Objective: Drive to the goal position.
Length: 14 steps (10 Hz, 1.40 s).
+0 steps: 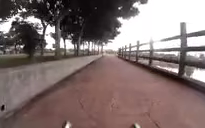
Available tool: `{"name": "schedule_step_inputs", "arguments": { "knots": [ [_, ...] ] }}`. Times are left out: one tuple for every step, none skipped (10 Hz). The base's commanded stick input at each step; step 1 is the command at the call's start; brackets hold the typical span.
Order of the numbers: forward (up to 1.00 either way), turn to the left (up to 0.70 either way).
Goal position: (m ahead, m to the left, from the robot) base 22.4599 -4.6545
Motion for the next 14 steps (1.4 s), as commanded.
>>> {"name": "schedule_step_inputs", "arguments": {
  "knots": [
    [0.70, 0.00],
    [0.70, 0.00],
    [0.70, 0.00],
    [0.70, 0.00],
    [0.70, 0.00],
    [0.70, 0.00],
    [0.70, 0.00],
    [0.70, 0.00],
    [0.70, 0.00],
    [0.70, 0.00],
    [0.70, 0.00],
    [0.70, 0.00],
    [0.70, 0.00],
    [0.70, 0.00]
  ]
}}
